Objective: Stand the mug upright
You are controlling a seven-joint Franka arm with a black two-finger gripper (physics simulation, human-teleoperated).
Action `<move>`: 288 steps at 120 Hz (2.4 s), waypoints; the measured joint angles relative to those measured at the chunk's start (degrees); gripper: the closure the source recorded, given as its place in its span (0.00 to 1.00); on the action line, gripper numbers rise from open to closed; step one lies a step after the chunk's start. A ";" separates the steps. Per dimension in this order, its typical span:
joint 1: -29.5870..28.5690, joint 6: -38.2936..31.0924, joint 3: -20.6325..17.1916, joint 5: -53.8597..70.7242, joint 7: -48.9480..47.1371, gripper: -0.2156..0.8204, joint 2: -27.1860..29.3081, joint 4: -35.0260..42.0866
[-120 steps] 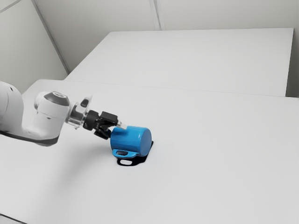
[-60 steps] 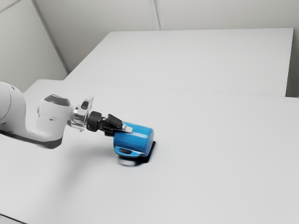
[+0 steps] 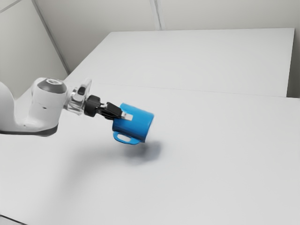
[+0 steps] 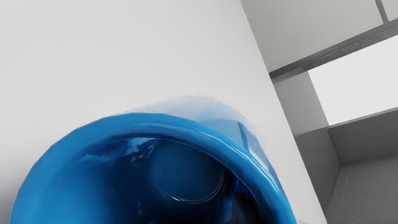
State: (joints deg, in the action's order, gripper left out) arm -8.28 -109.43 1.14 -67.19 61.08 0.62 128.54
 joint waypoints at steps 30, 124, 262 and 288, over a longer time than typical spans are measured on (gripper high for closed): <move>1.94 0.07 0.12 21.60 -7.41 0.97 7.24 -3.54; 6.98 -18.11 -3.24 70.63 -43.86 0.97 14.22 10.25; 7.57 -30.44 -3.34 69.01 -60.13 0.37 9.56 11.90; 7.60 -20.35 -4.12 66.51 -60.04 0.27 9.95 2.75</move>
State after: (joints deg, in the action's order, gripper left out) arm -0.68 -129.78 -2.98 -0.68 1.04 10.58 131.30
